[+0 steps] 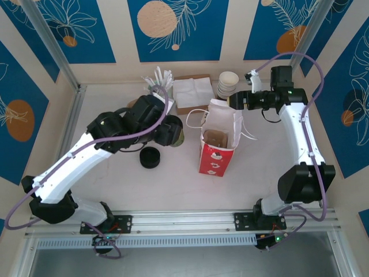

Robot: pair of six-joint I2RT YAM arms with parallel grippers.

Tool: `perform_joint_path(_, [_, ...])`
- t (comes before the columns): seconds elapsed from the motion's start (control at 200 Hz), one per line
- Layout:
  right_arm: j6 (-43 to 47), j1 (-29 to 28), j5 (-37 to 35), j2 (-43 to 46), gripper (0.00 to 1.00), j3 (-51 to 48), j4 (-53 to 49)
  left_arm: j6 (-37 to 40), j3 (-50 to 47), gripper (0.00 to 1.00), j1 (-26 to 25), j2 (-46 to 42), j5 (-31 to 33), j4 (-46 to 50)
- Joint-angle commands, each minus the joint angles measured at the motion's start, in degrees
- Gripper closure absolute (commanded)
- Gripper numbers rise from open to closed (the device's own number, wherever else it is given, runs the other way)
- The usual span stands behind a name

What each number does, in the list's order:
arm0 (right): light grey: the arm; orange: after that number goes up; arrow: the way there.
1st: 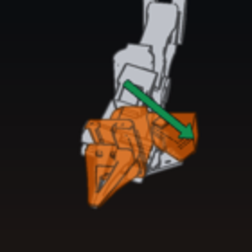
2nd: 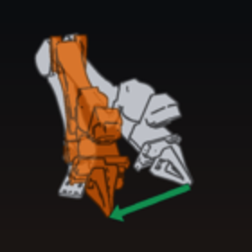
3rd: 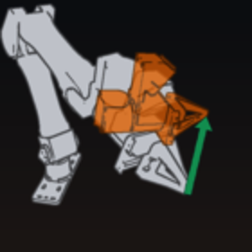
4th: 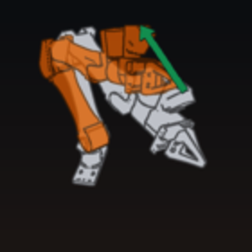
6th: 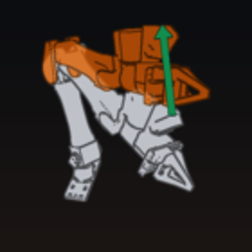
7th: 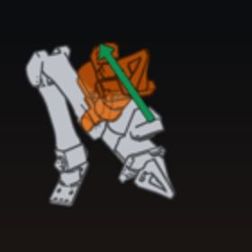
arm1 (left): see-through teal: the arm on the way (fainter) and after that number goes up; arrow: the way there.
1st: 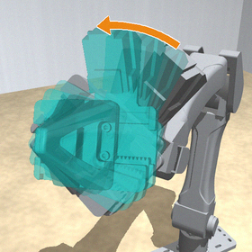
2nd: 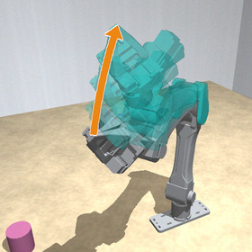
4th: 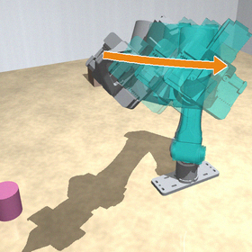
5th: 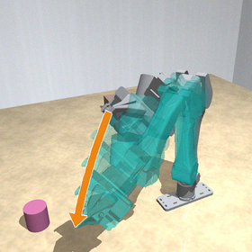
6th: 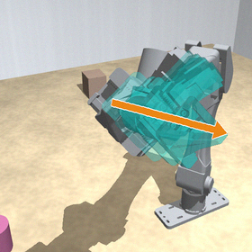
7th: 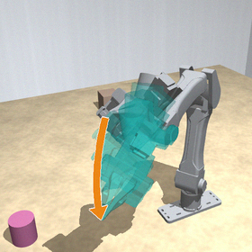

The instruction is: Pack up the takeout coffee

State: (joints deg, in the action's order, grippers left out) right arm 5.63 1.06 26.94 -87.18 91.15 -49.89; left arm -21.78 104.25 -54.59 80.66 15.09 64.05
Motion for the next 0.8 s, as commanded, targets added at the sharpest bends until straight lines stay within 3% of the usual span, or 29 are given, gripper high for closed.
perform_joint_path(0.0, [9.2, -1.1, -1.2, -0.8, 0.31, 3.1, 1.7, 5.4, 4.1, 0.34, 0.7, 2.2, -2.1, 2.3])
perform_joint_path(0.295, [13.5, -2.7, 4.3, -4.2, 0.26, 13.2, -1.9, 5.9, 14.6, 0.33, 2.5, 8.5, -8.1, 2.2])
perform_joint_path(0.395, [14.6, -2.8, 3.1, -5.3, 0.26, 15.6, -4.7, 6.4, 18.8, 0.33, 2.5, 10.6, -8.8, 3.8])
perform_joint_path(0.61, [15.0, -1.8, 2.1, -5.5, 0.26, 14.2, -5.7, 5.8, 25.2, 0.33, 2.6, 13.7, -10.2, 6.6])
perform_joint_path(0.795, [22.8, -2.0, 1.2, -5.3, 0.24, 13.2, -10.2, 6.5, 26.1, 0.33, 2.6, 13.6, -10.7, 6.9])
